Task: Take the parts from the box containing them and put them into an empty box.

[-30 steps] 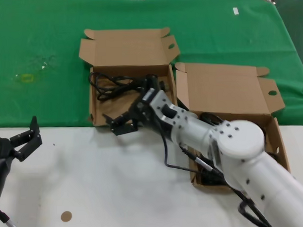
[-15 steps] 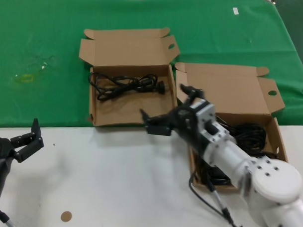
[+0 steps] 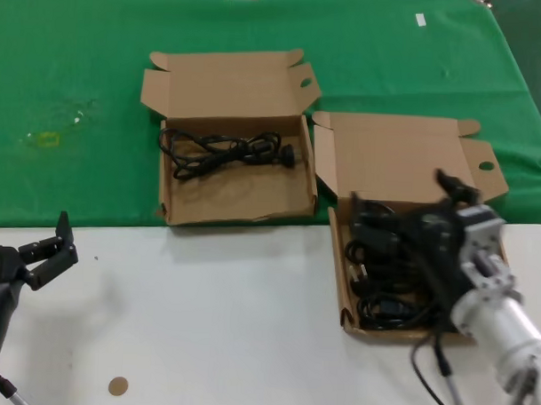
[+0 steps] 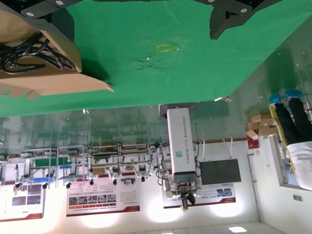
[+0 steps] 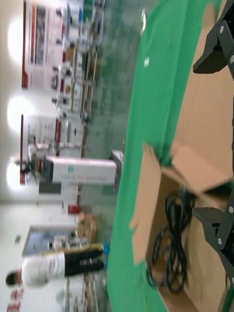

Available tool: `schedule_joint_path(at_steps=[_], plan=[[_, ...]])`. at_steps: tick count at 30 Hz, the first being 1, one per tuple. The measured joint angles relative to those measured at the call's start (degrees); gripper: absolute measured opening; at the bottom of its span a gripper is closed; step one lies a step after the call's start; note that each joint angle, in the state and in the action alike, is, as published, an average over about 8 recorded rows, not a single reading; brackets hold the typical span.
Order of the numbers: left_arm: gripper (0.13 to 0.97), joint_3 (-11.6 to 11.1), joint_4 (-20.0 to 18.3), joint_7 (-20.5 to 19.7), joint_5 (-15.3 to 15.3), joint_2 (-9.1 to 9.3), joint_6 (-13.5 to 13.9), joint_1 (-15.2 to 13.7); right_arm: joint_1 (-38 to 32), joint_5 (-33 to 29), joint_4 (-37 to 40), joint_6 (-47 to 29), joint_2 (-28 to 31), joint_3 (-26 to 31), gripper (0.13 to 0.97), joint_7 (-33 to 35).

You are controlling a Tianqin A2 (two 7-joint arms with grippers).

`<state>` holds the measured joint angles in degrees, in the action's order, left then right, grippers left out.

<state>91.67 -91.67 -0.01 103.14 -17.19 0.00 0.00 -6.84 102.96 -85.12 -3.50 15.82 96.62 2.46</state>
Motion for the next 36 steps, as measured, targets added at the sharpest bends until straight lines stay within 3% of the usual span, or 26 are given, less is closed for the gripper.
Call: schedule_joint_path(at_steps=[7, 36], plan=[[0.966, 0.00, 0.00, 0.00, 0.00, 0.00, 0.00, 0.00, 3.80, 0.10, -3.65, 1.95, 0.76, -2.74, 0.966, -1.37], [0.966, 0.00, 0.00, 0.01, 0.00, 0.00, 0.00, 0.00, 3.95, 0.10, -3.79, 2.03, 0.79, -2.85, 0.966, -1.43]])
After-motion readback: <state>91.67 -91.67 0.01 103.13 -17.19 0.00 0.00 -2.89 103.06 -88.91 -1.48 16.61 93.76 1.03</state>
